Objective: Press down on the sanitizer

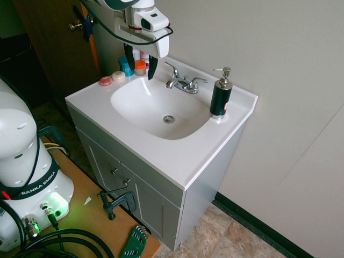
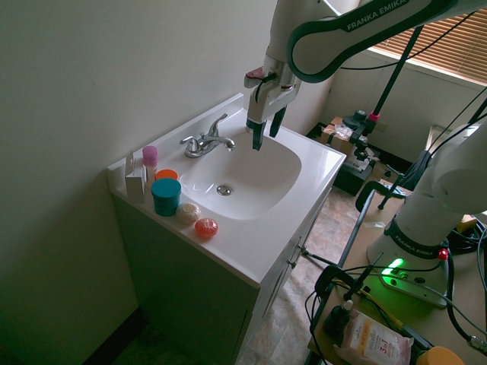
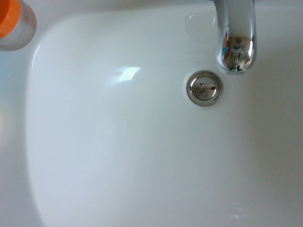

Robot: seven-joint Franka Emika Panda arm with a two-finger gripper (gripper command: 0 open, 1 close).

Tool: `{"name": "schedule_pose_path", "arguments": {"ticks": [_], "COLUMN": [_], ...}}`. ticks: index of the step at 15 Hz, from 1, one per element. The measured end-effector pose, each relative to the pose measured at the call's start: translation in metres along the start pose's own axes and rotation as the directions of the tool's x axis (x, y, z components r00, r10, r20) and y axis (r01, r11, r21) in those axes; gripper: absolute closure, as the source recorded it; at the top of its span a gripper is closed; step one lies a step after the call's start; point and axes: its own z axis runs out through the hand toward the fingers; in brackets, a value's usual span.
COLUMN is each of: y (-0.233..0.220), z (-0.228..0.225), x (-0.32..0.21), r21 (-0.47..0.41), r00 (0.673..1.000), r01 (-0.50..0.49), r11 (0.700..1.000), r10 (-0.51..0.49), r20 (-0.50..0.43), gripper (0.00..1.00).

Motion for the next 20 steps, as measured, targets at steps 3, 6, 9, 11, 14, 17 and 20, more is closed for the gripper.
{"name": "schedule_pose_path", "arguments": {"ticks": [3, 6, 9, 11, 14, 17, 20], "y": [-0.002, -0.006, -0.002, 0.007, 0.027, 0.040, 0.042], "z": [-0.010, -0.049, -0.072, -0.080, -0.091, -0.097, -0.094], "x": [0.010, 0.065, 0.122, 0.149, 0.183, 0.207, 0.218], "r21": [0.019, 0.075, 0.102, 0.113, 0.125, 0.133, 0.130], "r00": [1.000, 0.995, 0.984, 0.975, 0.962, 0.952, 0.947], "r01": [-0.015, -0.087, -0.163, -0.207, -0.258, -0.292, -0.306], "r11": [1.000, 0.993, 0.981, 0.972, 0.958, 0.947, 0.943], "r10": [0.015, 0.090, 0.169, 0.214, 0.267, 0.302, 0.315], "r20": [-0.012, -0.041, -0.053, -0.055, -0.059, -0.055, -0.055], "gripper": [0.00, 1.00, 1.00, 1.00, 1.00, 1.00, 1.00]}}
